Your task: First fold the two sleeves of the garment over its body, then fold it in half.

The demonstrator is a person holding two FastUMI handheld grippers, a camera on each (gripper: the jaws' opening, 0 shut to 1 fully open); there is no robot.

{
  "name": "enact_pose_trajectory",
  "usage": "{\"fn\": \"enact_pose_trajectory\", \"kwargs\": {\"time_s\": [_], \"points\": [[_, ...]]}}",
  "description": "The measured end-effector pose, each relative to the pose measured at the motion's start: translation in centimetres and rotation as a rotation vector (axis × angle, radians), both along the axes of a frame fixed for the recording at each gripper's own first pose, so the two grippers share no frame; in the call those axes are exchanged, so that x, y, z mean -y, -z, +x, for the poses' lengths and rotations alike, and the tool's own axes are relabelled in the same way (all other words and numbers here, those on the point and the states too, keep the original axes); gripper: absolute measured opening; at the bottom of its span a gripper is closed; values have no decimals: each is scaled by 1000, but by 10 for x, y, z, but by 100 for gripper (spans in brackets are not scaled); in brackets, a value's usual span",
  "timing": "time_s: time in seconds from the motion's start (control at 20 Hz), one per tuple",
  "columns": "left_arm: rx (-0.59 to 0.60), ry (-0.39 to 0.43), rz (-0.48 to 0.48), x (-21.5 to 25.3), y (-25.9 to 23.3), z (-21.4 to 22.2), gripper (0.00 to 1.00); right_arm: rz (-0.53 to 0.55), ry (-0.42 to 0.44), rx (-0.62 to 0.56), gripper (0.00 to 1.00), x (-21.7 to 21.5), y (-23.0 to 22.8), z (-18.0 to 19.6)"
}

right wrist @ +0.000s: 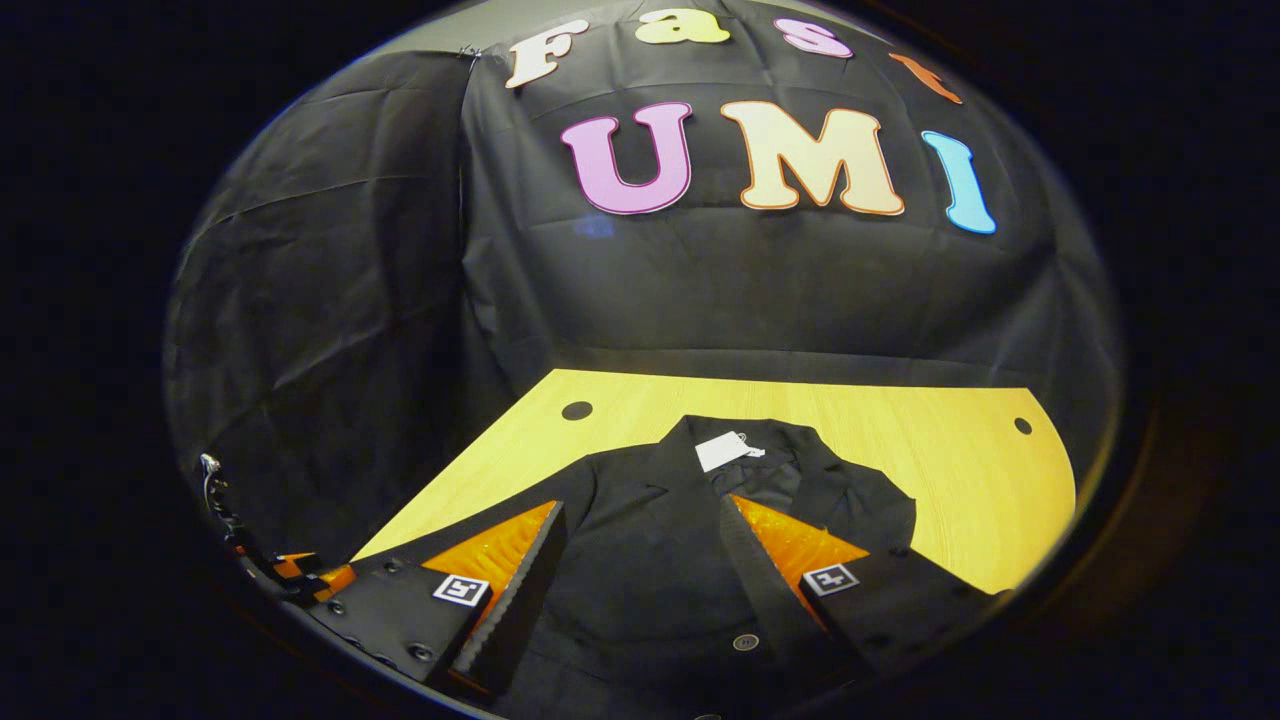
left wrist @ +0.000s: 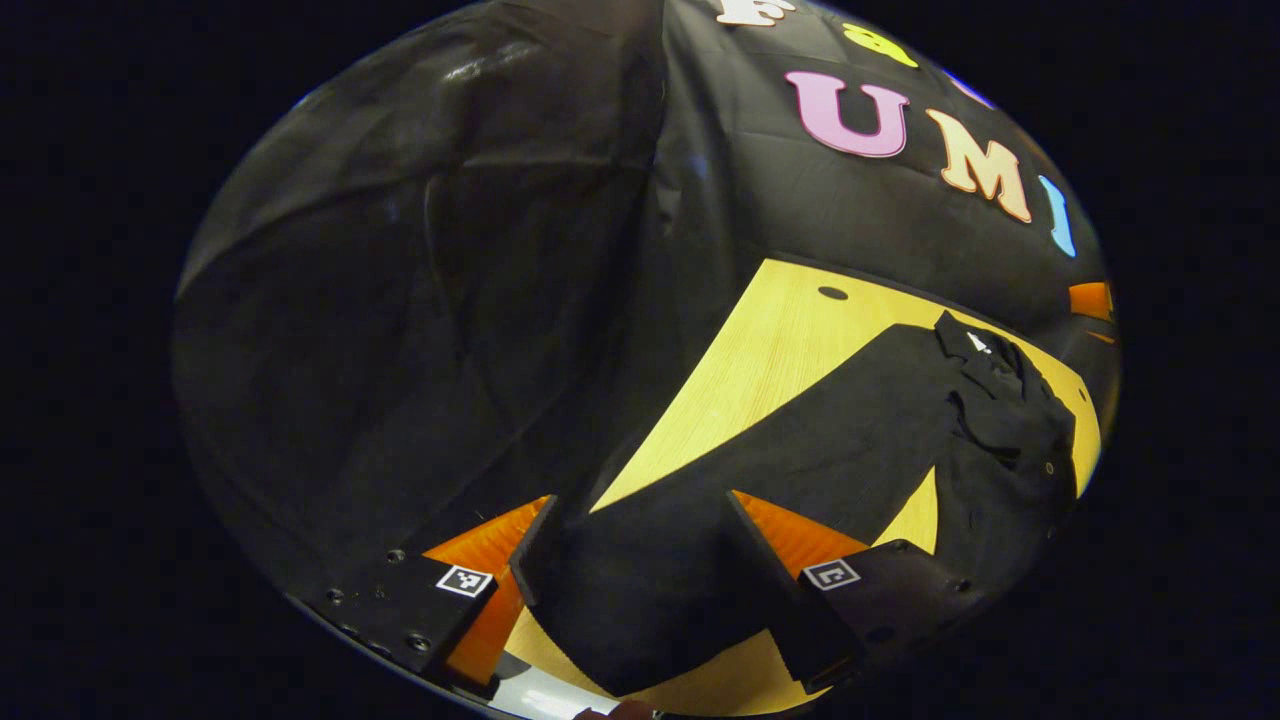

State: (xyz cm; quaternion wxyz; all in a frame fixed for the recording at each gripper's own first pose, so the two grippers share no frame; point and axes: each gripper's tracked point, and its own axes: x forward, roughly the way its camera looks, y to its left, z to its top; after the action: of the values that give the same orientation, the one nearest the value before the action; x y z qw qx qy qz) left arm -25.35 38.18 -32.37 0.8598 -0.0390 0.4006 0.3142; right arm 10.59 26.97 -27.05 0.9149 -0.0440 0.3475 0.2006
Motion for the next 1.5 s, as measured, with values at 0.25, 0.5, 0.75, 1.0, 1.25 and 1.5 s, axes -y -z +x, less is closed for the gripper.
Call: {"fn": "enact_pose_trajectory", "kwargs": {"time_s": [0.25,0.5,0.75,1.0,1.25,1.5], "points": [[-55,-54,-46,7,13,-13,96,-14,-8,15,97,4,-7,-5],[-39,-25,-44,12,11,-16,95,-9,-8,29,98,5,-15,-9],[-32,35,-80,27,14,-2,3,-8,-5,36,98,12,-19,-17],[-2,17,-130,33,-10,10,0,1,14,75,98,32,-34,-25],[66,114,-90,48,-50,69,0,19,19,96,98,56,-44,-34],[134,222,-70,81,-79,122,0,34,39,109,98,91,-53,-43]]}}
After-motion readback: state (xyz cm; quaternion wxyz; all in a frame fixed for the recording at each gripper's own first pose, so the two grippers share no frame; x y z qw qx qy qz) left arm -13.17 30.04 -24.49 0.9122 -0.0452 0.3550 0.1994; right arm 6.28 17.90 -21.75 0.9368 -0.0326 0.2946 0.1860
